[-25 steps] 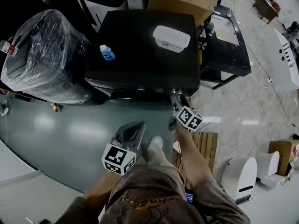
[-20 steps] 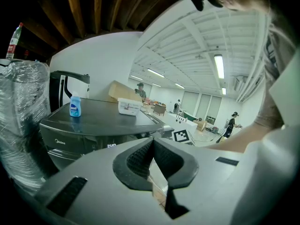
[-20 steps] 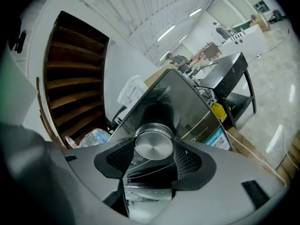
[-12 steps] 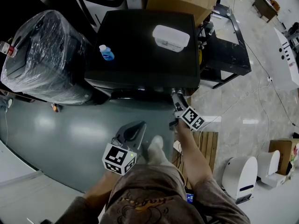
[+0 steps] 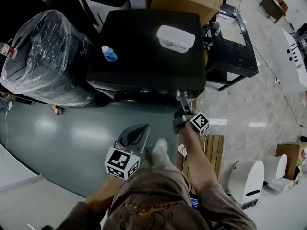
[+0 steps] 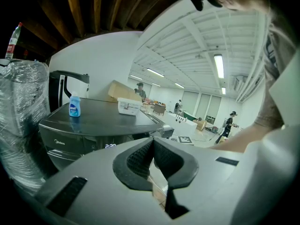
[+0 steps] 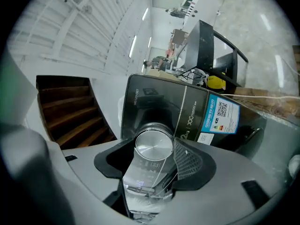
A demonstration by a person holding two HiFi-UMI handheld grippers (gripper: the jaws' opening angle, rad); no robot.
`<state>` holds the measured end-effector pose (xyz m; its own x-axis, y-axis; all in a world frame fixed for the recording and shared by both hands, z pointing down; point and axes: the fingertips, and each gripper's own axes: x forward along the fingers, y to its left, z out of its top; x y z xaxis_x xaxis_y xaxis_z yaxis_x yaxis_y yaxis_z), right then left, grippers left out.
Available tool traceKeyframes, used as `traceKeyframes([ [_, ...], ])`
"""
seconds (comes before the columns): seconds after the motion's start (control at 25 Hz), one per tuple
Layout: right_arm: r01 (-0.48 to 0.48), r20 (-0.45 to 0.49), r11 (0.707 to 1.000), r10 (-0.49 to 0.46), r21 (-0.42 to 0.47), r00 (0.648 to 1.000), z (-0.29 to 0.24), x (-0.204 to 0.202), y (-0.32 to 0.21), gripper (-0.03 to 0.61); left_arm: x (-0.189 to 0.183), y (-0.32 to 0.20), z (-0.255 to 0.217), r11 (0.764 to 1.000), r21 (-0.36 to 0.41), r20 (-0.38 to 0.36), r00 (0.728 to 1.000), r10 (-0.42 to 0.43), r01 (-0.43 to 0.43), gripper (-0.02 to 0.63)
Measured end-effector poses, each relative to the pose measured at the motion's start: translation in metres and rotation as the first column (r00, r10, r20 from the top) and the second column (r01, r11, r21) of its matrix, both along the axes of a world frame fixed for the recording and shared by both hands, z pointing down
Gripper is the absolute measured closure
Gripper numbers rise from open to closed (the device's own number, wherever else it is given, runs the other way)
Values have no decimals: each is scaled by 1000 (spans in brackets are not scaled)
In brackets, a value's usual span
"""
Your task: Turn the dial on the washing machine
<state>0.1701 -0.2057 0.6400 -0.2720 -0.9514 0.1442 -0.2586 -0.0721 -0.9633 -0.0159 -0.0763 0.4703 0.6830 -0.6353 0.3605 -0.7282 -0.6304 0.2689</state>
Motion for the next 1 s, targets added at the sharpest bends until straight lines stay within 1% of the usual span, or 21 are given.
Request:
traceKeyframes([
  [0.16, -39, 97, 999, 41, -26, 994, 7, 2, 3, 319, 2, 0, 1, 1000, 0, 0, 1000, 2, -2, 614],
  [0.32, -91, 228, 996, 94, -25, 969, 9, 1, 4, 319, 4, 1, 1, 1000, -1, 0, 1000, 4, -4, 614],
  [0.4, -108, 250, 994, 110, -23, 962, 10, 2, 4, 319, 5, 1, 1, 1000, 0, -1, 1000, 6, -6, 614],
  [0.52, -99, 219, 995, 99, -11, 971, 8, 2, 4, 319, 4, 1, 1, 1000, -1, 0, 1000, 4, -4, 614],
  [0.68, -71, 117, 997, 72, -13, 990, 6, 4, 5, 318, 1, 1, 2, 1000, -5, 4, 1000, 3, -3, 614],
  [0.8, -27, 61, 1000, 26, 4, 998, -1, 0, 4, 318, 1, -1, 2, 1000, -5, 0, 1000, 4, -4, 614],
  [0.88, 2, 17, 1000, -1, -6, 1000, -5, -1, 10, 318, 3, -2, 0, 1000, -1, -5, 1000, 7, -7, 614],
  [1.0, 63, -92, 998, -63, -6, 994, -18, -4, 24, 318, 3, -3, -6, 1000, 10, -16, 1000, 11, -11, 614],
])
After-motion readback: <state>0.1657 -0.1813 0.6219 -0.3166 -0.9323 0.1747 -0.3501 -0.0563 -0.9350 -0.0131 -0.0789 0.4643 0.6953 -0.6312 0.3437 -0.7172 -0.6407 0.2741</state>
